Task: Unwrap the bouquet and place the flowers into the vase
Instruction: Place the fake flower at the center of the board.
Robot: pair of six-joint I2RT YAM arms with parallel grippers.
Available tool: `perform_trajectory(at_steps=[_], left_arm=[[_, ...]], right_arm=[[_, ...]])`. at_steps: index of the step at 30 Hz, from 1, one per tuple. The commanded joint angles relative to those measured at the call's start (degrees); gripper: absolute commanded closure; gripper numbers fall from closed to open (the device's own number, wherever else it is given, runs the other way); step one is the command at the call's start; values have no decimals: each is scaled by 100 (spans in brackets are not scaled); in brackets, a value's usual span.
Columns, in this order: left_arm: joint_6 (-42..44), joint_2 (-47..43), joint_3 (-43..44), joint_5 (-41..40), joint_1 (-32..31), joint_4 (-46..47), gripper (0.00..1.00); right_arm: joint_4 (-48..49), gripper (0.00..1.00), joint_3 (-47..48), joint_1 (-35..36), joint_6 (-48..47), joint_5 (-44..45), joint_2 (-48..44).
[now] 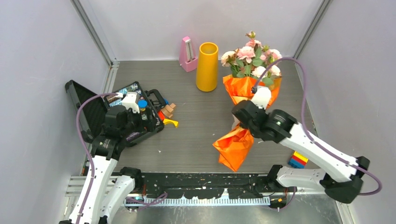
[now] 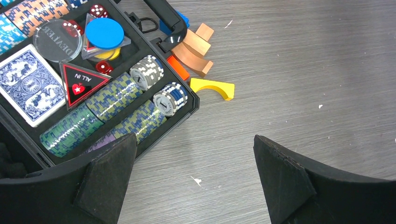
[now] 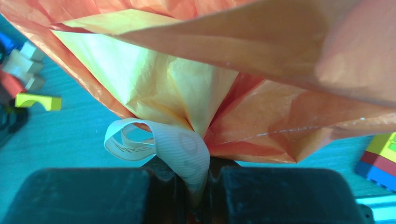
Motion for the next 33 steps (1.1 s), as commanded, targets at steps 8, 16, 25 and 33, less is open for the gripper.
perform_trajectory(at_steps=[8, 16, 25, 33], left_arm=[[123, 125, -14, -92, -83, 240, 2], [148, 229, -1, -190, -83, 215, 2], [149, 359, -1, -227, -83, 208, 2], [149, 451, 8, -193, -90, 206, 2]], right_arm=[[3367, 100, -1116, -1921, -659, -1494, 974], [3805, 100, -1478, -2267, -738, -1826, 1995], [3747, 100, -1867, -2503, -727, -2011, 2307], [3967, 100, -2464, -2555, -869, -2290, 2266]])
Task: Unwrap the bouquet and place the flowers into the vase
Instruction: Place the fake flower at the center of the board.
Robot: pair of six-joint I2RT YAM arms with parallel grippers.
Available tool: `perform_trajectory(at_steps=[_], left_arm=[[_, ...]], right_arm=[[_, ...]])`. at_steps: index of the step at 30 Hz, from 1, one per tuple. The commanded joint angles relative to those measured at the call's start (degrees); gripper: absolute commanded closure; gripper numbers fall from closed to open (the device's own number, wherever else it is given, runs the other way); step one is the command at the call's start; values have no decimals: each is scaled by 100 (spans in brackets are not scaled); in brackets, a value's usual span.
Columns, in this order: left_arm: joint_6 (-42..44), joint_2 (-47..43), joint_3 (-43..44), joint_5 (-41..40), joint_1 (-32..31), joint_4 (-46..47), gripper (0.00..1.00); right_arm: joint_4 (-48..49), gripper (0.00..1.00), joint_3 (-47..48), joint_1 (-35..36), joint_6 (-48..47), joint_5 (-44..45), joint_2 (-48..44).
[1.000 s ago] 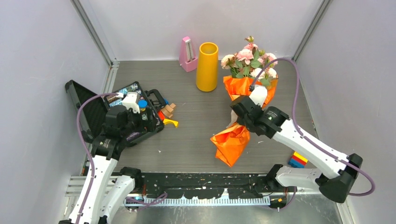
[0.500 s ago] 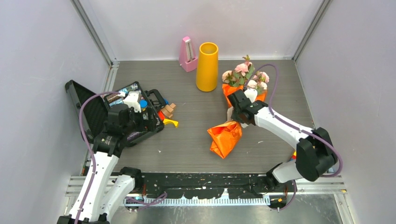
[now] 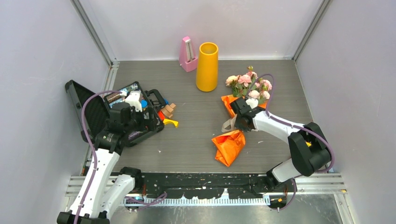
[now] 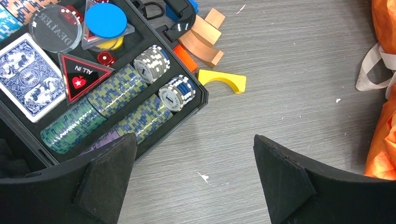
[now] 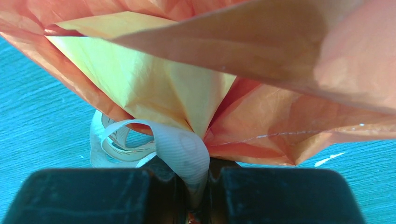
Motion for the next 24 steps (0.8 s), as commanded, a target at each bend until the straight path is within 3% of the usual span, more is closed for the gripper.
perform_trajectory(at_steps=[1, 4, 9, 12, 16, 24], left_arm=[[49, 48, 17, -4, -24, 210, 2], [49, 70, 13, 48, -24, 213, 2], [74, 61, -14, 78, -24, 231, 2], [97, 95, -18, 102, -22, 256, 2], [119, 168, 16, 137, -23, 244, 2], [53, 562, 374, 439, -56, 216, 1]], right_arm=[[275, 100, -127, -33, -87, -133, -190], [360, 92, -25, -34, -229, -274, -128], [247, 63, 147, -30, -445, -355, -283], [-44, 41, 301, -34, -587, -308, -493], [-572, 33, 517, -34, -702, -317, -955], [-1609, 28, 919, -82, -818, -285, -2085]])
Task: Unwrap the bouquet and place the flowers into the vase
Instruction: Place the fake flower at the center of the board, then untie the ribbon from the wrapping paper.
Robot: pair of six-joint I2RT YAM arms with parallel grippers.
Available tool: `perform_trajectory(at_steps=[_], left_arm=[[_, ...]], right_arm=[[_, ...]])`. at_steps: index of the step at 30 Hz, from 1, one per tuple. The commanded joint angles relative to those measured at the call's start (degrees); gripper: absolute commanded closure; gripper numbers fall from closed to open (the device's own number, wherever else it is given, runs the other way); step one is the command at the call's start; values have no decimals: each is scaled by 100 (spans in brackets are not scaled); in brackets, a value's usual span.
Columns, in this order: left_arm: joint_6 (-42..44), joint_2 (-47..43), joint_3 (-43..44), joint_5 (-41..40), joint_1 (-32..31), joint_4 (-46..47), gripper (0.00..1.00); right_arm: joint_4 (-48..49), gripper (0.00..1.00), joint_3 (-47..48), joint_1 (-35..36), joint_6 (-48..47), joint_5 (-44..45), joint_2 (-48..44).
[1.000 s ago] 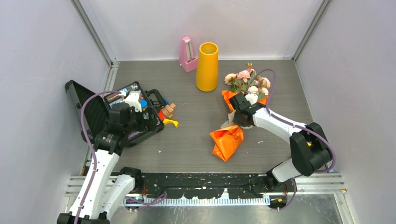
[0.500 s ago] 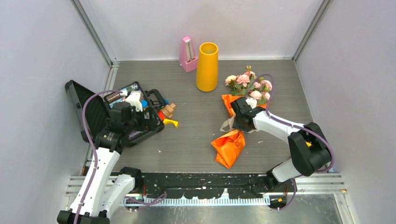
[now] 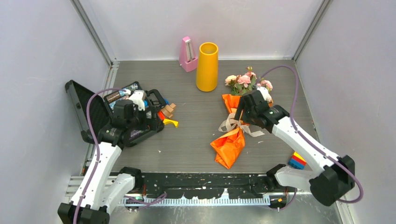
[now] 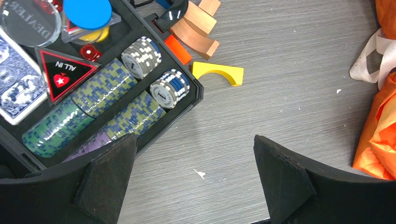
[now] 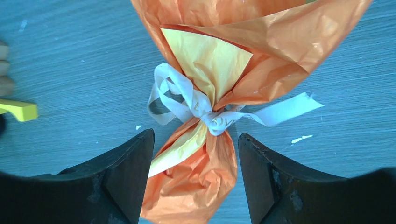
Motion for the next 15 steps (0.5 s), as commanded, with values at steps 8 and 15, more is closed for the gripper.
perform_trajectory(at_steps=[8, 15], left_arm=[[-457, 828, 753, 942, -459, 940, 1], [-1401, 1742, 491, 1179, -1708, 2203, 3]], right_arm=[[-539, 33, -302, -867, 17, -542, -859], [7, 35, -1269, -1447, 555, -1041, -1376]])
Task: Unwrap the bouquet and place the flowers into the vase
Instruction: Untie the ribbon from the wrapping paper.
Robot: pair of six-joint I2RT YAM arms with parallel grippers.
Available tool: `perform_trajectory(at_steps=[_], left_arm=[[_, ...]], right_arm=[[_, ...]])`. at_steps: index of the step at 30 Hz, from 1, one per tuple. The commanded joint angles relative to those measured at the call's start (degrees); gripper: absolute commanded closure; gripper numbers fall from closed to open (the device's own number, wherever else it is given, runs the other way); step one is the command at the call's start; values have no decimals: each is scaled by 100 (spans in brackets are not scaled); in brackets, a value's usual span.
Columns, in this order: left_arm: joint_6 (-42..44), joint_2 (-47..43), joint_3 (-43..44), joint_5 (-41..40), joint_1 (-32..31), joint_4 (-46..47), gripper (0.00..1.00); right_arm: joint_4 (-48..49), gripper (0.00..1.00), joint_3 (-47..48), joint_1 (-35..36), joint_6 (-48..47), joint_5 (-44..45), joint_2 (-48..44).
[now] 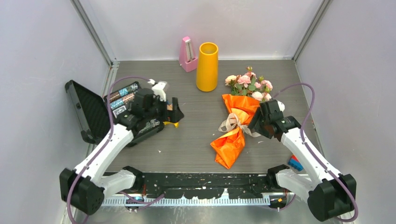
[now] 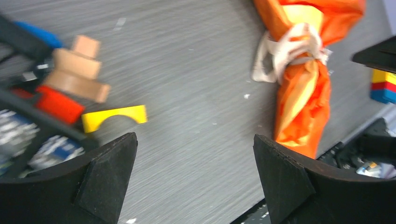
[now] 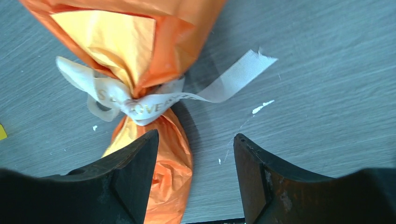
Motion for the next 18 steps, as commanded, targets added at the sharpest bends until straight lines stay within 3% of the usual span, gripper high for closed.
perform_trajectory(at_steps=[1, 8, 18], left_arm=[[-803, 536, -94, 340, -890, 1289, 3], [-1446, 1577, 21, 241, -1784, 2373, 5], [-1419, 2400, 369, 247, -1970, 2540, 8]], right_arm=[[445, 37, -474, -208, 514, -354, -426], [694, 37, -1289, -430, 1383, 38, -1202], [1426, 37, -2219, -478, 2419, 524, -1620]])
